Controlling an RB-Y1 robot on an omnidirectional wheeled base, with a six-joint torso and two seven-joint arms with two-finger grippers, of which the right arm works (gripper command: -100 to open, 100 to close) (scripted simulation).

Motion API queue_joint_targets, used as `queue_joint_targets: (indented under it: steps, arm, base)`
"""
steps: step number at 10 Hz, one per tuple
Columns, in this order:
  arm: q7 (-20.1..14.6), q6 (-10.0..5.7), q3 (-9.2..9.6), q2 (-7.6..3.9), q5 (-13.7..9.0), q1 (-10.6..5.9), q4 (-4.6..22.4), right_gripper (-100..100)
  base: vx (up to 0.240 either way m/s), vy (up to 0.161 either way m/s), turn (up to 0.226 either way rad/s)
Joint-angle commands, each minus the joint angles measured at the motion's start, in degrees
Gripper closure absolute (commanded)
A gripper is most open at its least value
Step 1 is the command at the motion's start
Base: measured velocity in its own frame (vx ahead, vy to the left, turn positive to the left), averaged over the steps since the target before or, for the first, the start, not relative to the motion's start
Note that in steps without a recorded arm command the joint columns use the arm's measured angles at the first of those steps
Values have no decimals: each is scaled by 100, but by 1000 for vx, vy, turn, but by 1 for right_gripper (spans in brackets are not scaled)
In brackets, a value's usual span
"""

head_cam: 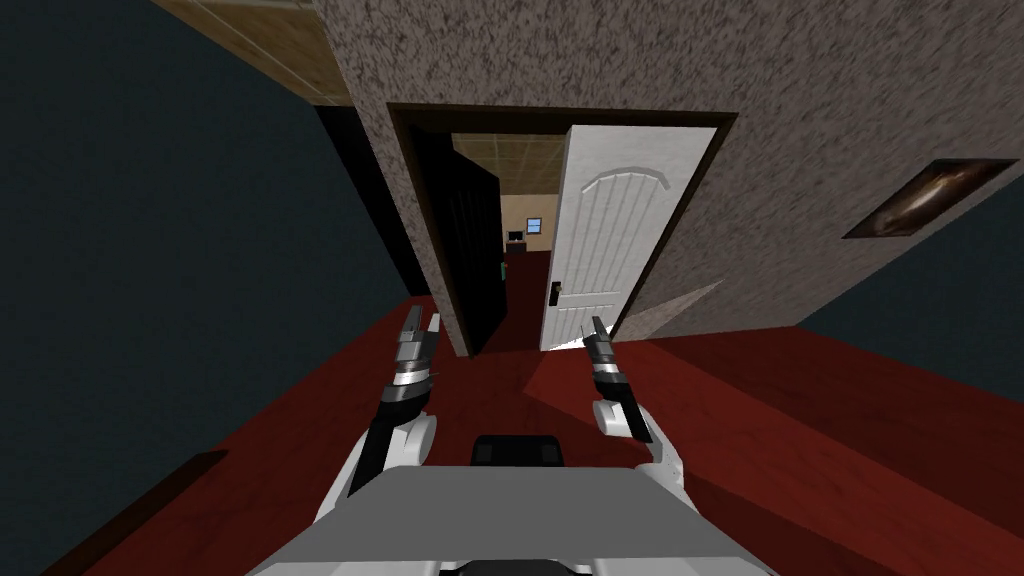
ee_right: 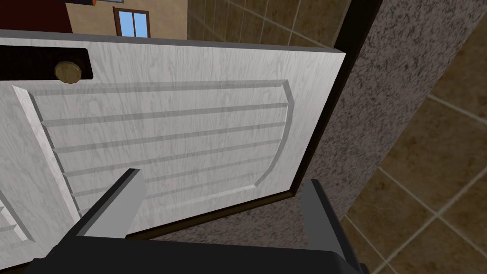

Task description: Push the door open

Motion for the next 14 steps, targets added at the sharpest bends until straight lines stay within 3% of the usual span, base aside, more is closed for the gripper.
queue_joint_targets:
  steps: [1,2,4,6,7,10,12,13,14]
  arm:
    - [-47,-12,-45,-96,-51,-156,286,-100]
    - [-47,-12,-45,-96,-51,-156,369,-100]
    - [-134,14,-129,-269,-145,-423,785,-100]
    - [-134,14,-129,-269,-145,-423,934,-100]
    - [-177,27,-171,-356,-192,-557,1143,-100]
    - [-221,39,-213,-442,-239,-692,1501,-100]
    - [-308,65,-297,-615,-333,-960,1961,-100]
    - [-308,65,-297,-615,-333,-960,2068,-100]
    - [-351,77,-339,-699,-380,-1093,2254,-100]
  base:
    - [35,-33,156]
    - [30,-33,65]
    - [56,-47,174]
    - [26,-43,26]
    - [21,-25,139]
    - [30,-34,97]
    - [51,-65,168]
    - [44,-58,83]
    - [34,-49,117]
